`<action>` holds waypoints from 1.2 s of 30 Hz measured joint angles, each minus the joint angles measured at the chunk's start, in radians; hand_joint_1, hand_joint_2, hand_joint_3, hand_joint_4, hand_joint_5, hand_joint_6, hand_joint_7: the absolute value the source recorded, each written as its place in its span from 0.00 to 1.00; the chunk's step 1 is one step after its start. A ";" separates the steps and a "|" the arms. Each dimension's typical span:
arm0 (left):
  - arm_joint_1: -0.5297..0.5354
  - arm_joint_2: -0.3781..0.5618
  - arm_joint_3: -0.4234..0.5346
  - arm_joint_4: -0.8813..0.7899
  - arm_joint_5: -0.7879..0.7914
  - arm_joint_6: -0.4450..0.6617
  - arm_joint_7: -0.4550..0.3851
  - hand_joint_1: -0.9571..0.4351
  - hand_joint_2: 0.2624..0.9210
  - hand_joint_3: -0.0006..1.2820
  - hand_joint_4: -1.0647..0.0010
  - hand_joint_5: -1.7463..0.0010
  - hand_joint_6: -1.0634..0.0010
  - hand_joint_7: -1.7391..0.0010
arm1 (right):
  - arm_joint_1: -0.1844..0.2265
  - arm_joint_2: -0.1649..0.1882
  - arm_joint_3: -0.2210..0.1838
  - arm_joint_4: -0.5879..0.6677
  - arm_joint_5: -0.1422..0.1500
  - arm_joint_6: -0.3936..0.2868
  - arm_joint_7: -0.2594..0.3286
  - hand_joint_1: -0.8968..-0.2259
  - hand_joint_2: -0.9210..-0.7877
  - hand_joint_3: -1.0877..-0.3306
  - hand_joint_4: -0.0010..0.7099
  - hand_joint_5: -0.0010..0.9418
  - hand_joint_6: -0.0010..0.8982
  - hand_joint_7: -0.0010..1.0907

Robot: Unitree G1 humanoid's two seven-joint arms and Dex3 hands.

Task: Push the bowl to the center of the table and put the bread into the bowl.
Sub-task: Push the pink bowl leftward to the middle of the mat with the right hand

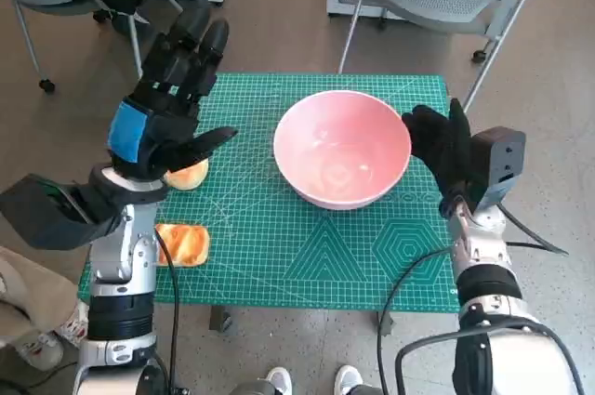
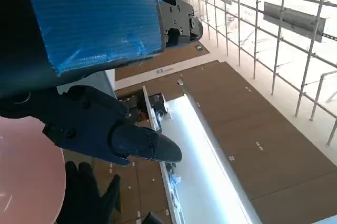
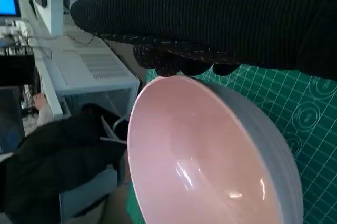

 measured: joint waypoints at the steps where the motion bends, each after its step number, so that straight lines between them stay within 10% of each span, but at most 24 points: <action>1: 0.000 0.000 0.000 0.000 0.000 0.000 0.000 0.29 1.00 0.07 0.98 1.00 0.90 0.89 | 0.000 0.003 0.003 0.000 -0.002 -0.003 0.000 0.33 0.00 0.31 0.04 0.01 0.08 0.09; 36: 0.001 0.000 0.004 0.000 0.000 0.001 -0.001 0.28 1.00 0.07 0.98 1.00 0.92 0.87 | -0.008 0.062 0.033 -0.001 -0.038 -0.033 0.000 0.31 0.00 0.32 0.06 0.01 0.06 0.08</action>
